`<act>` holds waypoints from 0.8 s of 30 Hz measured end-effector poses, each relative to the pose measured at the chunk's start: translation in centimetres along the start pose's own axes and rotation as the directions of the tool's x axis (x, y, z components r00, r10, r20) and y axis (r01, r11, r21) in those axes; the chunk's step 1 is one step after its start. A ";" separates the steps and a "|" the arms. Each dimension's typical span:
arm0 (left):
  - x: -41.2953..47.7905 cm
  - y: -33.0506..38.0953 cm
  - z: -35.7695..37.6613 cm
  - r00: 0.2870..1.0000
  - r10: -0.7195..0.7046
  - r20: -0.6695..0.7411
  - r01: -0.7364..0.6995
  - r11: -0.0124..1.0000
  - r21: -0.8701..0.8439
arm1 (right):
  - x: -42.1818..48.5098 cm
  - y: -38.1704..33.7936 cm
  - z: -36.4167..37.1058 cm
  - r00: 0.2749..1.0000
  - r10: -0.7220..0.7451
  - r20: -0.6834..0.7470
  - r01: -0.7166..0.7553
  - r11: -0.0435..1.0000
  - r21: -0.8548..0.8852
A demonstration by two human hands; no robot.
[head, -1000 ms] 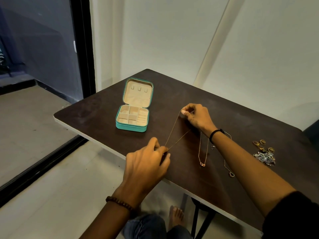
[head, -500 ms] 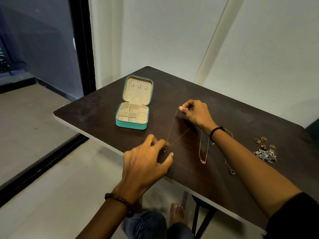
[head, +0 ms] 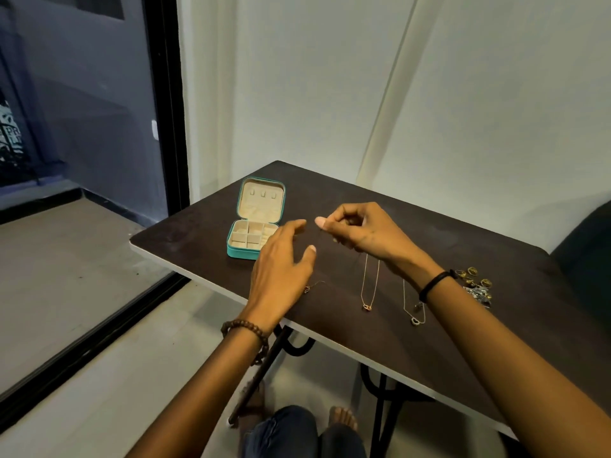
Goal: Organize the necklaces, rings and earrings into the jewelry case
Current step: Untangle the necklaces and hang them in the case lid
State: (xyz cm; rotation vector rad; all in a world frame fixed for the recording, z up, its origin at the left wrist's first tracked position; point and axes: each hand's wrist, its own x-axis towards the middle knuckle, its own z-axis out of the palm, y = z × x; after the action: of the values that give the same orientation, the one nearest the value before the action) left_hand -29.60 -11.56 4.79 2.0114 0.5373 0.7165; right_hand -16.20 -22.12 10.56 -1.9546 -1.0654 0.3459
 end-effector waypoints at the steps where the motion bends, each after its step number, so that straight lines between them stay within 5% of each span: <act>1: 0.0 0.7 -0.1 0.999 -0.026 0.029 0.028 0.998 -0.051 | -0.8 -0.7 -0.1 1.000 -0.011 0.009 0.010 0.999 0.041; 13: -4.9 6.4 -1.8 0.994 -0.075 0.085 0.112 0.752 -0.650 | -8.4 -2.5 -0.1 0.989 0.112 -0.092 -0.057 0.883 0.465; 24: -7.5 9.2 -2.7 0.962 -0.069 0.263 0.262 0.492 -0.830 | -13.8 1.4 1.2 0.991 0.131 0.023 -0.069 0.360 0.931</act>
State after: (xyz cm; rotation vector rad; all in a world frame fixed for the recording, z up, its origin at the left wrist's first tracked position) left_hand -36.04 -19.10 11.82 1.0192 0.1641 0.4938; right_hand -24.37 -32.69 6.68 -0.9302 -0.4601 0.7705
